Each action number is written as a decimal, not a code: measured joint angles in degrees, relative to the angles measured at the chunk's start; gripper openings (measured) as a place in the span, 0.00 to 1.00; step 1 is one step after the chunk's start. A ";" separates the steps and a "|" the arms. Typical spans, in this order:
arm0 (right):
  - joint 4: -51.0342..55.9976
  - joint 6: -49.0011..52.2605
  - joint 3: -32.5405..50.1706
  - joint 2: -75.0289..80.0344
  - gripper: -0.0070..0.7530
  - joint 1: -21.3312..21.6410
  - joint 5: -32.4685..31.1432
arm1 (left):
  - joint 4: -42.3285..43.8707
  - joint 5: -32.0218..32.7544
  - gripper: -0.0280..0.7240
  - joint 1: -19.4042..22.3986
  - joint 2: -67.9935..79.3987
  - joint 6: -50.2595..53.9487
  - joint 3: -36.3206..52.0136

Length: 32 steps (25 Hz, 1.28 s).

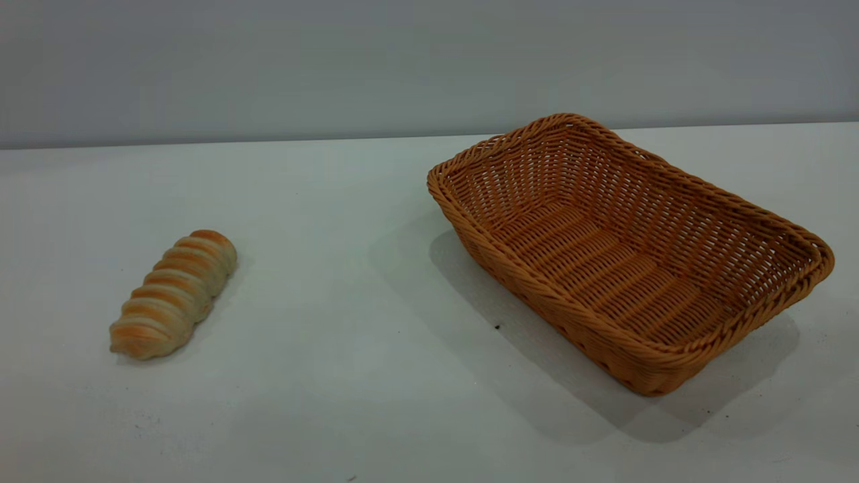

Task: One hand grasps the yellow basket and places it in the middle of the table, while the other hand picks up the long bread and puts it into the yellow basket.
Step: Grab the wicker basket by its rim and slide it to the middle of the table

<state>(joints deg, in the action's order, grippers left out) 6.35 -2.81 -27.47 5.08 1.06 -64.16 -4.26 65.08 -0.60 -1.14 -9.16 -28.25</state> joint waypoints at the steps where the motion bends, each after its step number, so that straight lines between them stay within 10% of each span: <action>1: 0.00 0.00 0.00 0.00 0.32 0.00 0.00 | 0.00 0.00 0.62 0.00 0.00 0.00 0.00; 15: 0.82 0.06 -0.21 0.00 0.32 0.00 2.25 | -0.11 -6.21 0.62 0.00 0.00 3.56 -0.70; 27: 17.26 -3.72 -0.27 8.84 0.47 0.00 45.36 | -14.07 -55.80 0.62 0.00 5.70 13.12 -0.82; 32: 21.90 -7.19 -0.27 24.86 0.63 0.00 56.40 | -16.05 -64.12 0.62 0.00 20.90 12.37 -0.82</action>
<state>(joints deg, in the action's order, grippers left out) 28.25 -9.99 -27.74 29.94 1.06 -7.75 -20.31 0.96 -0.60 19.77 3.22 -29.07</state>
